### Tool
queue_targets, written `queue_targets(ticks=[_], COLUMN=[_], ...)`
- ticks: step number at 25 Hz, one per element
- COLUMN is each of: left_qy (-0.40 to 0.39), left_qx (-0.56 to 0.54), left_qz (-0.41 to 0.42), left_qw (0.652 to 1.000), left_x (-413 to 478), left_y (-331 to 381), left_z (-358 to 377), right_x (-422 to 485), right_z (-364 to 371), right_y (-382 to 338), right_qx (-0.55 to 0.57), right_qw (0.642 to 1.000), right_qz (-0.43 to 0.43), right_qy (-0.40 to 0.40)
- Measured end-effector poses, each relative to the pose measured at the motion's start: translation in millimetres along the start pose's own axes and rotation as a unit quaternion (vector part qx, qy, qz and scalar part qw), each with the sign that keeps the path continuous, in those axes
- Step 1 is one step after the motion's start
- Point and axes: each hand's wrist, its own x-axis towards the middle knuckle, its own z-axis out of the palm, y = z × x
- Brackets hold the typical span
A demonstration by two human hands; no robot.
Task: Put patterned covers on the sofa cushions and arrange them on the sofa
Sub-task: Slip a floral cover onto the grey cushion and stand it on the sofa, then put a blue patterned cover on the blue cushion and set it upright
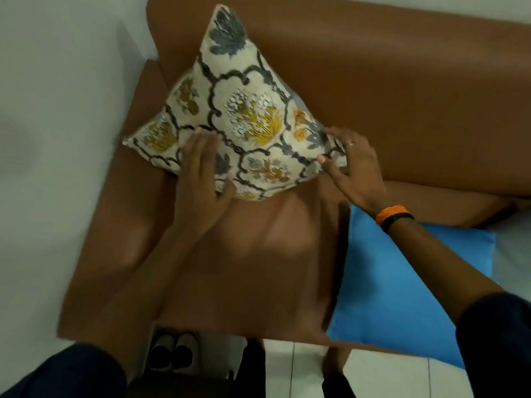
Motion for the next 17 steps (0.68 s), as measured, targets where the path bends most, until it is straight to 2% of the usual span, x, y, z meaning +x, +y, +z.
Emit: queue_targets(ticks=[3,7,9,12,14,17], left_qy=[-0.078,-0.176,-0.252,-0.363,-0.382,-0.353], left_qx=[0.014,-0.031,-0.054,0.046,0.114,0.147], left_qz=[0.096,0.121,0.149,0.136,0.093,0.066], left_qw=[0.992,0.976,0.955,0.921,0.912,0.922], left_x=[-59,-171,-234,-297,-308,-310], left_y=[74,175,221,270,284,289], left_z=[46,128,175,233,258,287], right_x=[-81,-206,-266,-333,-355,-360], right_z=[-19,-53,-71,-93,-91,-68], right_y=[63,176,241,321,352,376], right_qx=[-0.055,-0.105,-0.109,-0.195,-0.264,-0.293], right_qw=[0.995,0.984,0.980,0.951,0.921,0.916], right_qz=[-0.027,-0.055,-0.065,-0.106,-0.150,-0.176], right_qy=[-0.074,-0.135,-0.155,-0.216,-0.246,-0.212])
